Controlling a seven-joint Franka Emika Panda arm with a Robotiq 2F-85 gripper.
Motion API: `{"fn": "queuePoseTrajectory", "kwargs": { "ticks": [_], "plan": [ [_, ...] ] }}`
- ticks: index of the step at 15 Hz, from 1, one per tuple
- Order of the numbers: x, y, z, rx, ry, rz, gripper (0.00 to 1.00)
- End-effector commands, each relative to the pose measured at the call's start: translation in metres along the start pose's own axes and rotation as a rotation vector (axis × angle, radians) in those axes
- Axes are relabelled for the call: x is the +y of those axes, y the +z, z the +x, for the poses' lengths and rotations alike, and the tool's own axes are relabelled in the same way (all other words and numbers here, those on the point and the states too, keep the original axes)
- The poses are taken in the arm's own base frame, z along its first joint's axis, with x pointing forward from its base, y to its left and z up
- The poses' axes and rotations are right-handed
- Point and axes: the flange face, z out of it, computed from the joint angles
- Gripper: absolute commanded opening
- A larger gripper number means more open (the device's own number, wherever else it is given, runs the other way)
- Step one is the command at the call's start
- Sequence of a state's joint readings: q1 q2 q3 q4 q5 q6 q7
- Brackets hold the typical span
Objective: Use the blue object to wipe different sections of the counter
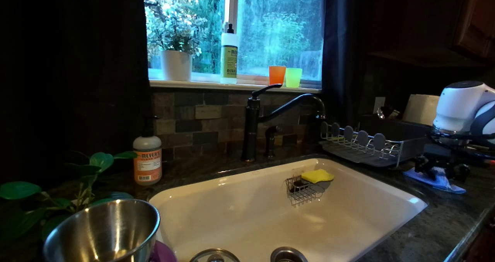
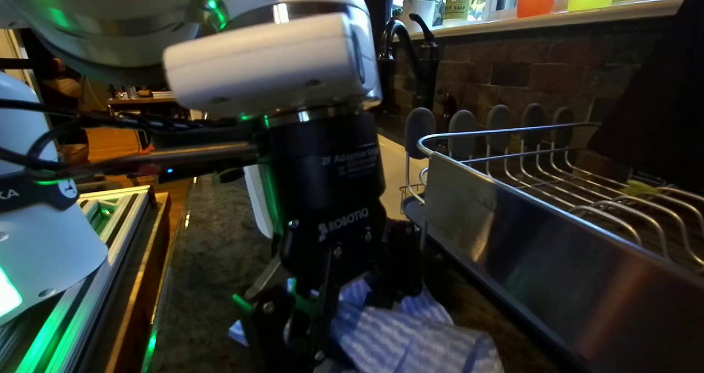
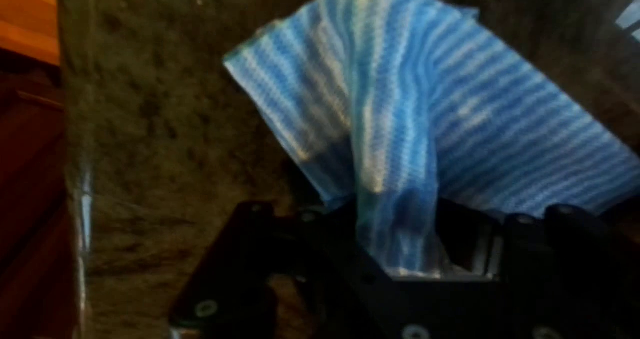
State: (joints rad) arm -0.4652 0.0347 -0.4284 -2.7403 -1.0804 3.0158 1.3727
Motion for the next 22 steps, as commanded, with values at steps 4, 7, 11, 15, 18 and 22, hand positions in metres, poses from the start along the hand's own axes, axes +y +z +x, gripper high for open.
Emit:
{"fn": "queuePoseTrajectory", "kwargs": {
  "ticks": [4,7,11,15,18,22],
  "plan": [
    [0.006,-0.053,-0.008,0.174,-0.342,0.127,0.03],
    [0.016,-0.082,-0.004,0.294,-0.487,0.151,0.03],
    [0.025,-0.127,-0.005,0.446,-0.684,0.201,0.03],
    [0.013,-0.18,-0.019,0.536,-0.8,0.36,0.03],
    [0.008,-0.177,-0.011,0.533,-0.783,0.354,0.12],
    [-0.018,-0.211,-0.014,0.63,-0.837,0.385,0.03]
  ]
}}
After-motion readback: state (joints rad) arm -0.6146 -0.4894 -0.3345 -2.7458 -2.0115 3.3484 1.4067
